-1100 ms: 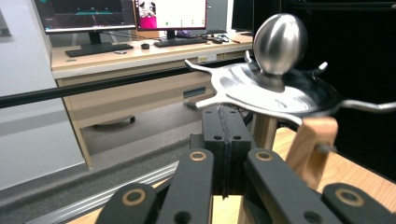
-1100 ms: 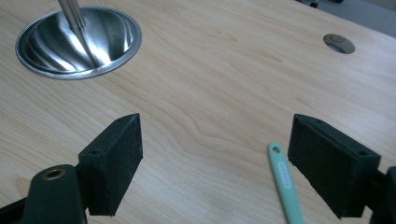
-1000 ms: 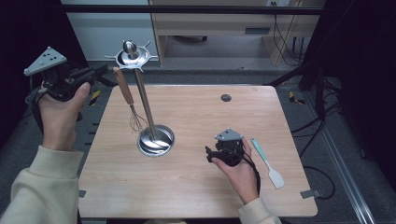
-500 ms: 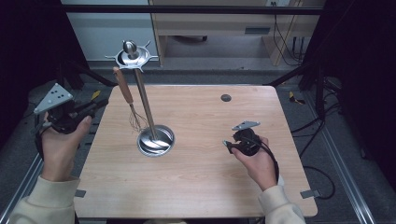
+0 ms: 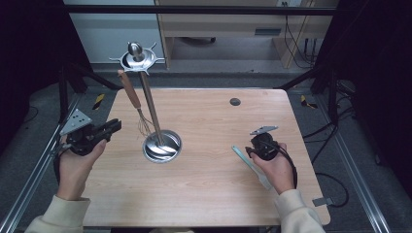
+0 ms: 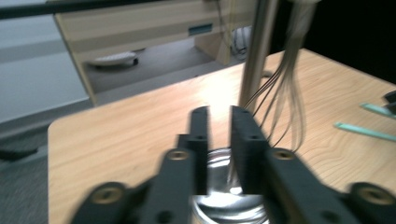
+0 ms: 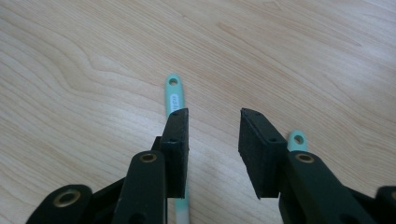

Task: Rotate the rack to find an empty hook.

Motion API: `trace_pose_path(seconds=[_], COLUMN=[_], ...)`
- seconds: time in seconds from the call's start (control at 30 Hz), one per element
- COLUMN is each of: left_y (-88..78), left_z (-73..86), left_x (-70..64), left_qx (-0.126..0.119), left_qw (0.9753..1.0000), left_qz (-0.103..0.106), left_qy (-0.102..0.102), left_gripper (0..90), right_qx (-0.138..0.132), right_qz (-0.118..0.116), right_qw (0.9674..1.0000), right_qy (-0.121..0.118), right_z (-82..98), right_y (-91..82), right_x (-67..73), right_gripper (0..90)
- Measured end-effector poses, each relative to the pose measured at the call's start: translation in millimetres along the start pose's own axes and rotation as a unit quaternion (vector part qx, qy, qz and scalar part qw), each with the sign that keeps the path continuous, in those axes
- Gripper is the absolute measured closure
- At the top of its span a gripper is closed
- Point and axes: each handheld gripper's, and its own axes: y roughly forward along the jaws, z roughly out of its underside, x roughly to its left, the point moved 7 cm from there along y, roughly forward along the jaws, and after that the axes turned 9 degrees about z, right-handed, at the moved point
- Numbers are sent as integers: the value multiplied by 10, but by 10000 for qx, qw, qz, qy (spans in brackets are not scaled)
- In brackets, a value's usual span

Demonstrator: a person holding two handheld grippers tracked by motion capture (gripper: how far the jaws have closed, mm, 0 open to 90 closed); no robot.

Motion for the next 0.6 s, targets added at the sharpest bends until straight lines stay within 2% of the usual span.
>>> trace_pose_path(seconds=[0.2, 0.27, 0.37, 0.43, 0.6], left_y=[121, 157, 222, 255, 340], left_z=[237, 309, 422, 493, 698], left_x=[88, 120, 163, 197, 248], left_qx=[255, 309, 434, 506, 746], left_qw=[9992, 9988, 9983, 9978, 9964], left_qz=[-288, -360, -353, -385, -304], left_qy=[-65, -73, -142, -189, -255], left_gripper=[447, 381, 240, 175, 104], right_qx=[43, 57, 85, 105, 148], right_qz=[53, 49, 74, 67, 74], right_qw=[9999, 9999, 9999, 9998, 9998], right_qy=[83, 108, 120, 128, 107], right_z=[44, 59, 83, 98, 124], right_y=[28, 38, 54, 70, 100], right_x=[-108, -140, -176, -192, -219], right_gripper=[672, 686, 718, 747, 824])
